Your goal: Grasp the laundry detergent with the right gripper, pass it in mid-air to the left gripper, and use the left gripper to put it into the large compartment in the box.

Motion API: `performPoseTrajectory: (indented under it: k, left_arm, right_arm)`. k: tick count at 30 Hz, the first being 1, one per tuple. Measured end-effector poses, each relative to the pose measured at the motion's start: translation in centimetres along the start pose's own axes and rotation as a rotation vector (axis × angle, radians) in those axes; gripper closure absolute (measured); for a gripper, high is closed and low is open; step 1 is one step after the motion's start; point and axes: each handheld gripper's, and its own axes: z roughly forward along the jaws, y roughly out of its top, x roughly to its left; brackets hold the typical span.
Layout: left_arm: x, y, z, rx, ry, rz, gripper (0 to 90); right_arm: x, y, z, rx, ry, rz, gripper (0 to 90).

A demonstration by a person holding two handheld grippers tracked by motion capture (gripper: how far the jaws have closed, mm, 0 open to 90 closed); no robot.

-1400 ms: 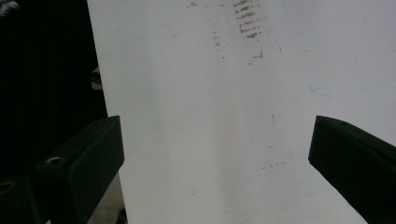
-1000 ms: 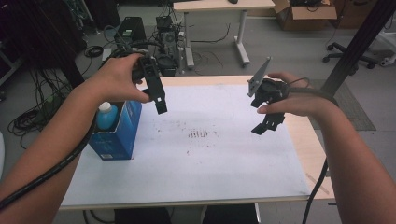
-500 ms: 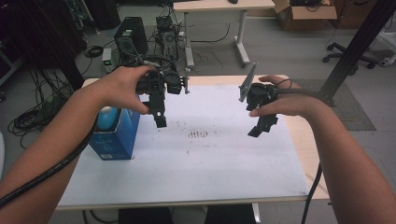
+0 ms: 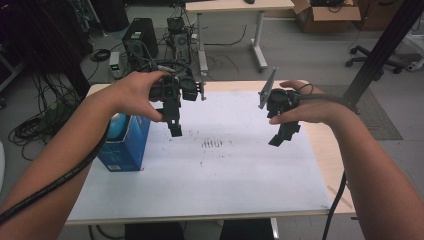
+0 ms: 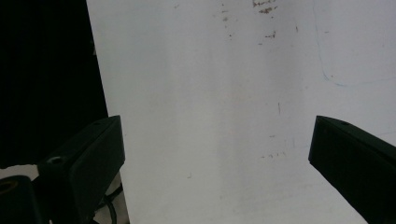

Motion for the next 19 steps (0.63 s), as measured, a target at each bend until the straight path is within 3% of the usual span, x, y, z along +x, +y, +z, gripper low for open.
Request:
performPoseTrajectory:
  k: [19]
  left_arm:
    - [0.45,-0.86,-0.23,-0.013,0.009,-0.024,0.2]
  right_arm:
    - [-0.19,0.49,-0.21,0.001,-0.004,-0.003,3.6]
